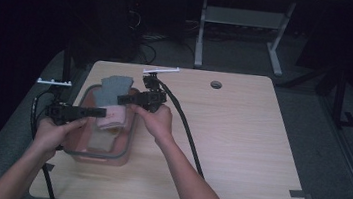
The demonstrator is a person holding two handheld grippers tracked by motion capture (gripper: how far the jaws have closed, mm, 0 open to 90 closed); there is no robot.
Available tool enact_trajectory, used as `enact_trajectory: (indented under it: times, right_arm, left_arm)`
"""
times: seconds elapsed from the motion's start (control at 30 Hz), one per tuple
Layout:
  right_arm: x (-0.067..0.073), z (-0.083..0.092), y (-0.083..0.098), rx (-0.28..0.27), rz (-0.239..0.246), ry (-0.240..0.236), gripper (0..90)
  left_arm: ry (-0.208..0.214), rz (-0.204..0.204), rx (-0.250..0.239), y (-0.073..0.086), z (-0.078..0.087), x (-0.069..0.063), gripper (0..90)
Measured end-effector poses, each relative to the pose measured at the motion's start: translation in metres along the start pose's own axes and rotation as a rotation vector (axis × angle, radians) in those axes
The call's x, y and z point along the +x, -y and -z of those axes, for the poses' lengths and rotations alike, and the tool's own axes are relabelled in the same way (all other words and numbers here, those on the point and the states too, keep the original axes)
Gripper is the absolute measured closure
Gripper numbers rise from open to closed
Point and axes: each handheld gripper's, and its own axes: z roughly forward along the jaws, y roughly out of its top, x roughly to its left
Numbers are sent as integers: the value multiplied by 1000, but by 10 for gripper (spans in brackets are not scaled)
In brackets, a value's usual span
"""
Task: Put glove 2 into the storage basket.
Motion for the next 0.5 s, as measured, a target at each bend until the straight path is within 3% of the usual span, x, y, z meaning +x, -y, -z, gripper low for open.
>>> enact_trajectory:
  times: [0.5]
  right_arm:
    - [-2,-27,7,38,-16,-6,777]
  left_arm:
    - [-42,9,38,9,8,20,679]
